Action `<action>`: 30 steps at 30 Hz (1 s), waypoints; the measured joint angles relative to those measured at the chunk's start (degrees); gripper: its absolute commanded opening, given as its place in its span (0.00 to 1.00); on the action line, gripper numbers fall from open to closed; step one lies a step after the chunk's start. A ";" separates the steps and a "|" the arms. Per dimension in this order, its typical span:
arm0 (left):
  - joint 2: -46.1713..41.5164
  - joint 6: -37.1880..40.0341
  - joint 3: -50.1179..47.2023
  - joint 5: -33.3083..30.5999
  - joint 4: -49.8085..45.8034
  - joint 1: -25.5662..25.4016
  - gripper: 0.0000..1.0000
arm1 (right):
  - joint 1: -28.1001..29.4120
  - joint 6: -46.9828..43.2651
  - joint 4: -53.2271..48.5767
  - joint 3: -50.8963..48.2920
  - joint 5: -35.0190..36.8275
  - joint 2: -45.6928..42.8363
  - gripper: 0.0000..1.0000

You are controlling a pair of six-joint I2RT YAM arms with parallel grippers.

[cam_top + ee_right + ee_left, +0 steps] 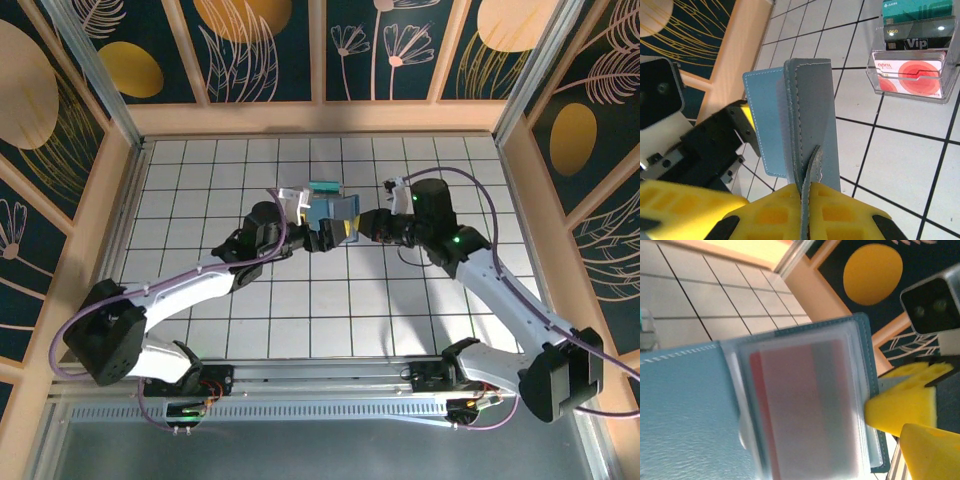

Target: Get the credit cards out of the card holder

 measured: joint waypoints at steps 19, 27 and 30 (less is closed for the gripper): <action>4.07 -3.69 -0.44 5.16 3.65 0.72 0.93 | 1.49 -0.72 -3.67 2.16 3.32 1.88 0.00; 3.91 -2.51 0.09 4.20 1.57 0.17 0.77 | 1.49 -0.72 -3.23 1.99 3.06 0.09 0.00; 3.02 -2.32 0.09 3.58 0.70 -0.04 0.78 | 1.49 -0.72 -3.06 1.97 2.89 -0.35 0.00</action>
